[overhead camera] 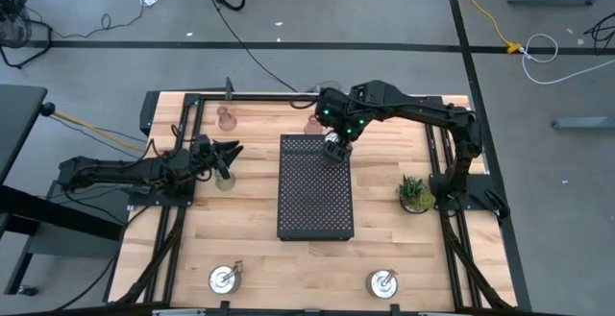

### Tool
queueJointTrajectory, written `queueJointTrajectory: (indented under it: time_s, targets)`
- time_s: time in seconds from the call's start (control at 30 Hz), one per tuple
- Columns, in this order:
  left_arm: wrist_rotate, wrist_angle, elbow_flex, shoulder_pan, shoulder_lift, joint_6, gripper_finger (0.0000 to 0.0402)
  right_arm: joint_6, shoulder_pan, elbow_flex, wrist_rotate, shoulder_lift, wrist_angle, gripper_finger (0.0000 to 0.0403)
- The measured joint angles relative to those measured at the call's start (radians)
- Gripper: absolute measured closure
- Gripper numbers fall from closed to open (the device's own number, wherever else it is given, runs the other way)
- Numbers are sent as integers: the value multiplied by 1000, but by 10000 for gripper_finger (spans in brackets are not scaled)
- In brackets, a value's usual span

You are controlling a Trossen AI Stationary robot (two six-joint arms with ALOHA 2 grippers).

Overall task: Pick & Place candle stick holders
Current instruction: Put the top brown scented candle on the shelf

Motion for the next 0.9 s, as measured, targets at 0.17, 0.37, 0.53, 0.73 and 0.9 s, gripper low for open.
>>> queueJointTrajectory:
  time_s: [0.17, 0.37, 0.53, 0.73, 0.9]
  targets:
    - [0, 0, 0, 0, 0, 0, 259, -1, 6, 0, 0, 0, 32, 70]
    - [0, 0, 0, 0, 0, 1, 259, -7, 9, 0, 0, 0, 38, 70]
    - [0, 0, 0, 0, 0, 0, 259, -8, 9, 0, -23, 0, 38, 70]
    - [0, 0, 0, 0, 0, 0, 259, -19, 22, 0, -16, 0, 38, 19]
    - [0, 0, 0, 0, 0, 0, 259, -31, 22, 0, 59, 0, 45, 62]
